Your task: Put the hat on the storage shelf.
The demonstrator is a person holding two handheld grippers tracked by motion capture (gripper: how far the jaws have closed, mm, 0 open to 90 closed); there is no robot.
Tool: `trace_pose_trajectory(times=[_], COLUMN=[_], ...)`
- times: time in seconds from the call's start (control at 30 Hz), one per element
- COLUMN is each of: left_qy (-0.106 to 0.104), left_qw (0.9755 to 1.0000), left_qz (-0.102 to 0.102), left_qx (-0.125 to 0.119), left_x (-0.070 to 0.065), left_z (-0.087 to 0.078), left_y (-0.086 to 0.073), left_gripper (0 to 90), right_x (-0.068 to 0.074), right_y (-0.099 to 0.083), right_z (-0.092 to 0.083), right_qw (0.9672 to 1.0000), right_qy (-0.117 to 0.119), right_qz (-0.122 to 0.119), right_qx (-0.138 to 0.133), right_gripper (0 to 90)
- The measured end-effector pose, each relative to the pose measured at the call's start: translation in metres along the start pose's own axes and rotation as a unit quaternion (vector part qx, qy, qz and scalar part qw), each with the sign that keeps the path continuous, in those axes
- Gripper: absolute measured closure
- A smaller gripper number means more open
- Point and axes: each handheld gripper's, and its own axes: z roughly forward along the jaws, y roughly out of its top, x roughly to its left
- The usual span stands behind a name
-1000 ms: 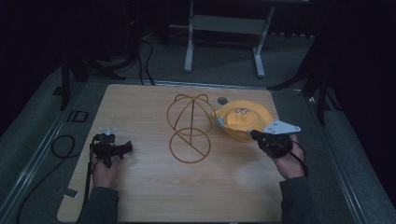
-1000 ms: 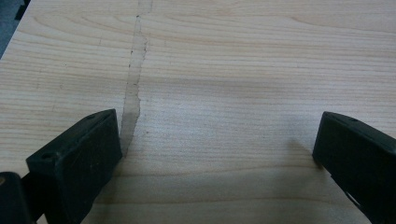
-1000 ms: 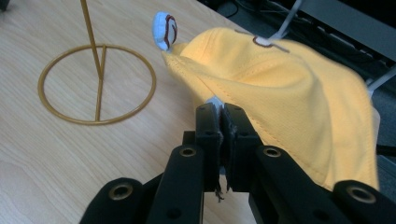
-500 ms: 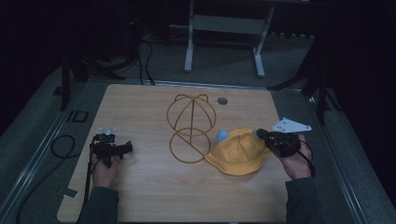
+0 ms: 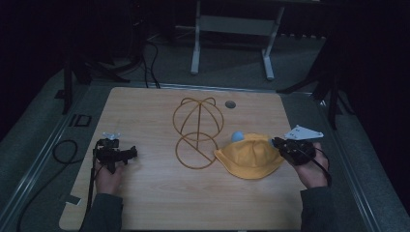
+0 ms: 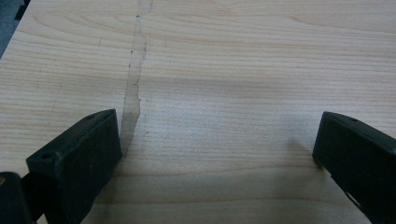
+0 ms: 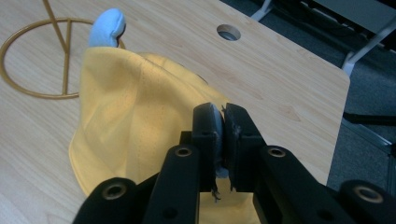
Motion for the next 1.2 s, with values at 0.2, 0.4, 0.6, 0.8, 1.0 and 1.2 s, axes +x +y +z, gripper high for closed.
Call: trace_pose_trajectory(times=[0.2, 0.4, 0.6, 0.8, 1.0, 1.2], left_qy=[0.000, 0.000, 0.000, 0.000, 0.000, 0.000], left_qw=[1.0000, 1.0000, 1.0000, 1.0000, 1.0000, 1.0000], left_qz=[0.000, 0.000, -0.001, 0.000, 0.000, 0.000], left_qx=[0.000, 0.000, 0.000, 0.000, 0.000, 0.000], left_x=[0.000, 0.000, 0.000, 0.000, 0.000, 0.000], left_z=[0.000, 0.000, 0.000, 0.000, 0.000, 0.000], left_y=[0.000, 0.000, 0.000, 0.000, 0.000, 0.000], left_gripper=[1.1, 1.1, 1.1, 1.1, 1.1, 1.1], right_x=[-0.002, -0.003, -0.005, -0.010, -0.013, -0.012], right_y=[0.005, 0.012, 0.018, 0.023, 0.027, 0.032], right_z=[-0.002, -0.001, 0.002, 0.005, 0.009, 0.014], right_qw=[0.9999, 0.9995, 0.9984, 0.9968, 0.9951, 0.9924], right_qy=[0.014, 0.030, 0.048, 0.064, 0.077, 0.085], right_qz=[0.000, -0.004, -0.018, -0.023, -0.025, -0.040], right_qx=[-0.006, 0.003, 0.024, 0.042, 0.057, 0.079], right_gripper=[77.3, 75.2, 73.0, 71.2, 69.8, 68.0])
